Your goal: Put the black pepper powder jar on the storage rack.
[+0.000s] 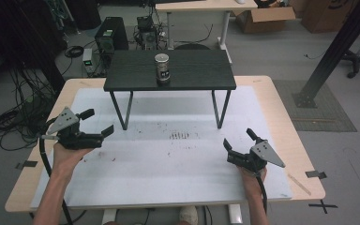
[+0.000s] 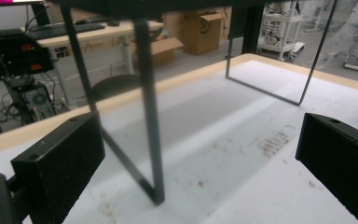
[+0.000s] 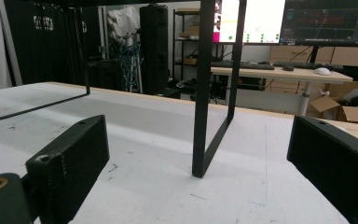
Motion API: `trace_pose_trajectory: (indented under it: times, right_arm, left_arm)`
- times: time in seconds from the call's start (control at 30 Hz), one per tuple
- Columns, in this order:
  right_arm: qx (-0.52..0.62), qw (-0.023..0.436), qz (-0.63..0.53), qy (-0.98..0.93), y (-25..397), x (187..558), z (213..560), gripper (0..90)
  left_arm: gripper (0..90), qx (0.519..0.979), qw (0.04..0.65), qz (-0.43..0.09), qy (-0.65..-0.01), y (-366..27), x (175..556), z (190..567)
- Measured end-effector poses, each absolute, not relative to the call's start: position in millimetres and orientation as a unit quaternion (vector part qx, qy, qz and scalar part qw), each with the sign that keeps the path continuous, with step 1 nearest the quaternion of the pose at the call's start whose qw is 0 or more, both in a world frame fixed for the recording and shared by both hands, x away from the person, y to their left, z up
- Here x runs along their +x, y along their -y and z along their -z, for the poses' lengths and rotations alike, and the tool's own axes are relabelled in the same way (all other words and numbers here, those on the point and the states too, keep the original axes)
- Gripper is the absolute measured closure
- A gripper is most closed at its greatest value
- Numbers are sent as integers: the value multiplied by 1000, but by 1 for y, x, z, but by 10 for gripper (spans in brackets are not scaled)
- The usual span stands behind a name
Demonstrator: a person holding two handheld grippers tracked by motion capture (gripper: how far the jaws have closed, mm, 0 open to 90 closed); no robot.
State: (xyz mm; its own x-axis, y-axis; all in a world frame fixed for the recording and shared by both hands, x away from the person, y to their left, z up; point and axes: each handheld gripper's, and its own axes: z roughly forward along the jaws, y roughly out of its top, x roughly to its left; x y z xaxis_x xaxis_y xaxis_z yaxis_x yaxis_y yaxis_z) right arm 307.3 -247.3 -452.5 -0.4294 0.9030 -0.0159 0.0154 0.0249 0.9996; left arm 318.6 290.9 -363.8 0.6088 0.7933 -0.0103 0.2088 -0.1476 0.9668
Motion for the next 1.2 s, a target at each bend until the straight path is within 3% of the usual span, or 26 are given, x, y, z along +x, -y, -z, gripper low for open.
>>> trace_pose_trajectory:
  times: [0.37,0.7,1.2]
  right_arm:
    - [377,378,-587,-608,247,307,452,53]
    - [377,379,-586,-609,247,307,452,52]
    - [376,380,-585,-610,247,307,452,52]
  left_arm:
    - [16,691,563,-270,-364,-317,302,403]
    - [20,644,595,-290,-383,-346,279,432]
    - [21,624,608,-325,-368,-347,264,454]
